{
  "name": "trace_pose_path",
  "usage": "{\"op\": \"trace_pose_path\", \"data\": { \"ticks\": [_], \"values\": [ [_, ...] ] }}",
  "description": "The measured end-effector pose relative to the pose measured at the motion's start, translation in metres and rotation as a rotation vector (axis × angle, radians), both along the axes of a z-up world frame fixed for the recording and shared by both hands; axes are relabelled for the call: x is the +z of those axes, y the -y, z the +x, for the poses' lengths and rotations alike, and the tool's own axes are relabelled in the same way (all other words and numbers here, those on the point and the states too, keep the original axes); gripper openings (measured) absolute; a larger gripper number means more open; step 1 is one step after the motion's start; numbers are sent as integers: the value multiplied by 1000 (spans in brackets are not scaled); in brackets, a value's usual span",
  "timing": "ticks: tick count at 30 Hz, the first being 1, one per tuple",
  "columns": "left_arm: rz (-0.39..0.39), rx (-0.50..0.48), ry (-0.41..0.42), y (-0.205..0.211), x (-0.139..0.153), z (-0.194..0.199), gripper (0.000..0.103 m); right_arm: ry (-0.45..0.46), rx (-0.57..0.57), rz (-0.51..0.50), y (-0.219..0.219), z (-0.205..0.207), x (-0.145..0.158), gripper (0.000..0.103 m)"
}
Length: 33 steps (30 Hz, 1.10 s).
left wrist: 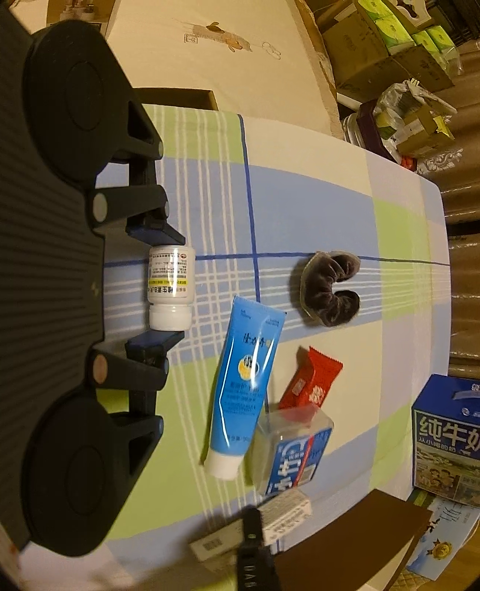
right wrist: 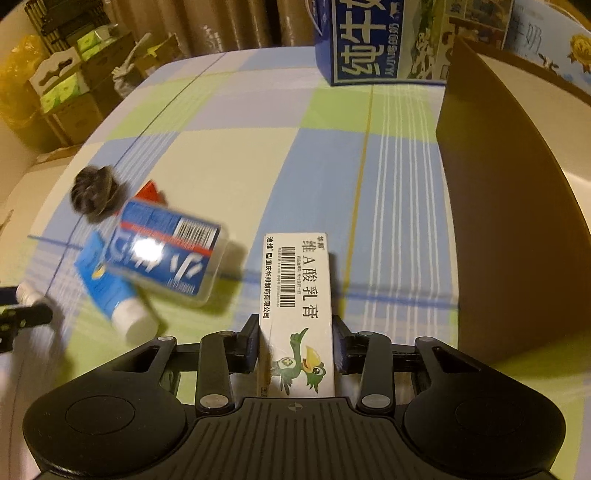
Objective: Organize objects
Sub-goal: 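Lift and carry the pill bottle and ointment box over the open box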
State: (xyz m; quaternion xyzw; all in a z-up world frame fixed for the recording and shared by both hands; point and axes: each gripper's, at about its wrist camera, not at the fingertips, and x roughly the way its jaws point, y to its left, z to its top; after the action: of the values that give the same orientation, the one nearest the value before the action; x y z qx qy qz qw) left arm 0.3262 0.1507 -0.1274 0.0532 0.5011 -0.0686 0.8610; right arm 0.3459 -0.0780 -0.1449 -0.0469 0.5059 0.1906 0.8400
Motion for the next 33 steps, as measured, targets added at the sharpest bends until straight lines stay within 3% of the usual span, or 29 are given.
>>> {"op": "trace_pose_path", "data": {
  "ticks": [17, 25, 33],
  "values": [
    [-38, -90, 87, 59, 50, -35, 41, 1, -80, 141, 84, -82, 48, 35],
    [-77, -169, 112, 118, 72, -59, 41, 21, -151, 172, 151, -102, 72, 35],
    [-118, -260, 164, 192, 97, -63, 41, 105, -201, 214, 221, -100, 111, 35]
  ]
}}
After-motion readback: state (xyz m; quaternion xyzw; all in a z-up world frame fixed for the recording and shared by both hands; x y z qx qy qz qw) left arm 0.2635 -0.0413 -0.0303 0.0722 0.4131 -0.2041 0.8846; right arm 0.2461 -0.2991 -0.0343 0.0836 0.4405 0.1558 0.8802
